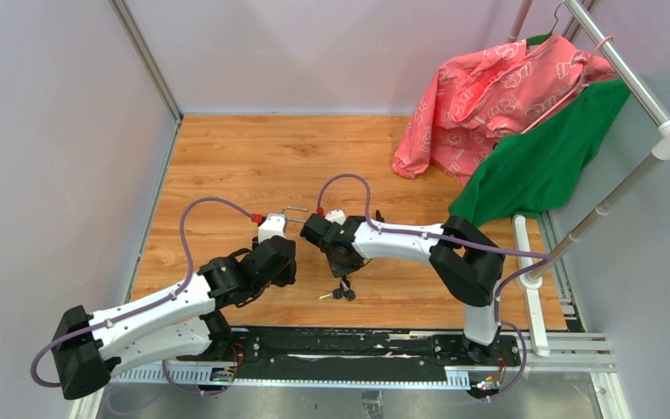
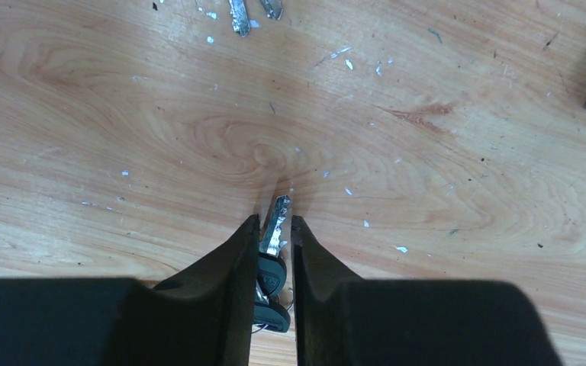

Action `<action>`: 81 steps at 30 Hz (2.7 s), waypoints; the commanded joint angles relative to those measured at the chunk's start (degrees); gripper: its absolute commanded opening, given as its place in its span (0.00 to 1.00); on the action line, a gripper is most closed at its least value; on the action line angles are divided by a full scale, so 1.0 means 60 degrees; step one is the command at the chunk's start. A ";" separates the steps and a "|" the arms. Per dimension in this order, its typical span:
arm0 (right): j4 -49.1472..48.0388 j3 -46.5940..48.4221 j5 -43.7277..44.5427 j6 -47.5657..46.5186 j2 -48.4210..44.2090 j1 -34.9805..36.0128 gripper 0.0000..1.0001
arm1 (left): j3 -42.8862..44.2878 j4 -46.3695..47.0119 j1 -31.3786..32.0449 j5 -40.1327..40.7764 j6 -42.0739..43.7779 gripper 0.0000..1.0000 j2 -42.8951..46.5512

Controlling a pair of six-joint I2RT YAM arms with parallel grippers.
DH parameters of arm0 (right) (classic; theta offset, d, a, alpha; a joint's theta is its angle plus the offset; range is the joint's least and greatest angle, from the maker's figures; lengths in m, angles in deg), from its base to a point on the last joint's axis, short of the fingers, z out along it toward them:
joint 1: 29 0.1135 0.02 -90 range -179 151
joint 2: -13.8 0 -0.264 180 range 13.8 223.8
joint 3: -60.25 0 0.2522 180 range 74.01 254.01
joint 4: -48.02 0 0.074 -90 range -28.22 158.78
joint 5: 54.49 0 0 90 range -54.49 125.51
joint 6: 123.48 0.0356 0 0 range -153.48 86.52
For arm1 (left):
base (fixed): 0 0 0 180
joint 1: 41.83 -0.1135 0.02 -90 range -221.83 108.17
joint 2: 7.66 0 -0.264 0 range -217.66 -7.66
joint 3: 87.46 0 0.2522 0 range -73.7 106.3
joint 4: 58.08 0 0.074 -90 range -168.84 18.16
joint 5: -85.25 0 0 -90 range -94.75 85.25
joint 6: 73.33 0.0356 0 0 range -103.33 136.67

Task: Unlock with the key

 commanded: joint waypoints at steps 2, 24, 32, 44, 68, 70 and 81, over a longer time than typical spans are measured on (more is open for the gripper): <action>0.0012 -0.0552 -0.0157 0.0464 0.0167 -0.0174 0.20 | -0.0053 0.0108 -0.0065 0.0158 -0.0159 0.54 -0.0057; -0.2604 -0.2433 -0.0788 -0.0199 -0.2365 -0.0849 0.00 | -0.0436 0.1607 0.0417 -0.1798 0.1094 0.50 0.1612; -0.3343 -0.2916 -0.0799 -0.0510 -0.3894 -0.0842 0.00 | -0.0436 0.1899 0.0425 -0.1685 0.1218 0.50 0.1988; -0.3824 -0.3229 -0.0694 -0.0731 -0.4838 -0.0842 0.00 | -0.0548 0.2310 0.0476 -0.1511 0.1412 0.50 0.2321; 0.0209 0.1481 -0.1302 -0.5146 0.0647 -0.0389 0.59 | -0.0929 0.1583 0.0467 -0.0482 0.1057 0.50 0.3002; 0.0202 0.1574 -0.1239 -0.5247 0.0855 -0.0401 0.57 | -0.0930 0.1541 0.0474 -0.0452 0.1060 0.50 0.3028; 0.0004 0.1475 -0.1440 -0.5441 0.1440 -0.0728 0.28 | -0.0902 0.1588 0.0468 -0.0428 0.1075 0.49 0.2934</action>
